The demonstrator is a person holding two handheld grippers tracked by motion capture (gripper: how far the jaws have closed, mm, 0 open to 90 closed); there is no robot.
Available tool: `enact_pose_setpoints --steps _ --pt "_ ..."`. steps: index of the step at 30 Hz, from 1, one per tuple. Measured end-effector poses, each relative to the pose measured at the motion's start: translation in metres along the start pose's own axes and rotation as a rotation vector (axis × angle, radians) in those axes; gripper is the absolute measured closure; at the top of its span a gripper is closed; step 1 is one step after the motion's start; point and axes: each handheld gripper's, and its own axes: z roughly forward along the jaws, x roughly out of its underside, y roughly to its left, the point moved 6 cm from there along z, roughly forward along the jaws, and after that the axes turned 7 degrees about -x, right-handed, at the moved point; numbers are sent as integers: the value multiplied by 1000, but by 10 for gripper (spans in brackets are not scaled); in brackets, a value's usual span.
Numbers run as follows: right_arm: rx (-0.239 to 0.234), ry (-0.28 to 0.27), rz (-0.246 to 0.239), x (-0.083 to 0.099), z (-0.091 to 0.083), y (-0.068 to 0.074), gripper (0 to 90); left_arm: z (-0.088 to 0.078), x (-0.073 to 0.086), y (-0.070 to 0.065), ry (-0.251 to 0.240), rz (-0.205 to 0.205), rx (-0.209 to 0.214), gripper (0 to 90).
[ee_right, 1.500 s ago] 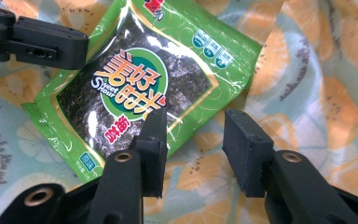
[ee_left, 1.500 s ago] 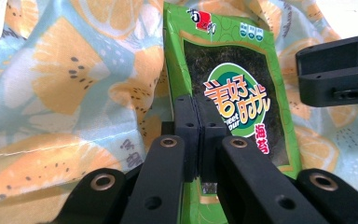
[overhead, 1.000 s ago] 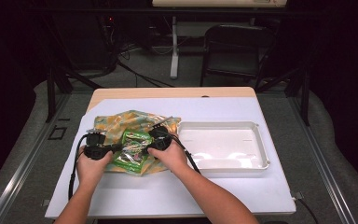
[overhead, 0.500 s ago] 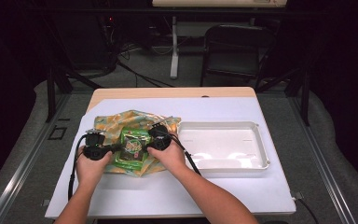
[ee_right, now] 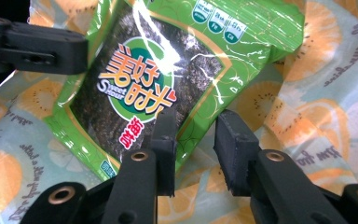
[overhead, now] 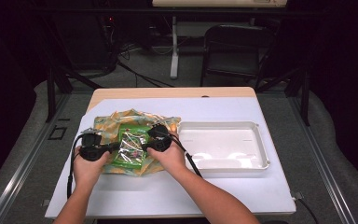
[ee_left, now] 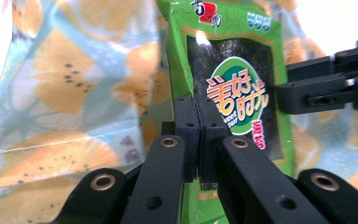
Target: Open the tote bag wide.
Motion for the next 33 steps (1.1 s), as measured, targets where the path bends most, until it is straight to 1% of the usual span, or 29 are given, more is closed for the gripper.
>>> enact_pose_setpoints --steps 2,4,6,7,9,12,15,16,19,22,23,26,27,28,29,33 --pt "-8 3 5 1 0 -1 684 -2 -1 -1 -1 0 8 897" --pt "-12 16 17 3 1 -5 678 -1 -1 -3 0 10 10 898" --pt "-17 16 28 5 3 -8 670 -1 -1 -4 -7 14 3 899" --pt "-18 17 29 5 3 -8 660 -3 -2 -4 -22 19 -7 900" --pt "-17 10 25 5 1 -9 620 -6 -4 -4 -36 18 -8 900" --pt "-23 -13 21 4 -5 -7 604 -12 -7 -3 -55 17 -6 900" --pt "-15 -34 -3 2 -13 -6 592 -19 -10 -2 -77 22 -8 900" --pt "-14 -52 -13 1 -16 -5 587 -22 -12 -2 -88 20 -7 900" --pt "-25 -76 -38 0 -28 -2 572 -33 -16 0 -117 25 -16 900" --pt "-27 -125 -57 -2 -39 1 563 -42 -19 1 -153 24 -30 900" --pt "-26 -133 -69 -2 -44 1 563 -46 -21 1 -167 23 -29 900" --pt "-26 -165 -86 -1 -55 3 561 -54 -24 1 -186 35 -35 900" --pt "-25 -172 -88 0 -58 3 559 -55 -25 0 -193 32 -40 900" --pt "-20 -169 -96 1 -61 3 558 -57 -25 0 -200 37 -43 900" --pt "-22 -178 -96 2 -63 3 558 -59 -26 0 -205 42 -45 900" --pt "-12 -195 -123 9 -73 2 550 -64 -28 -2 -237 45 -50 900"
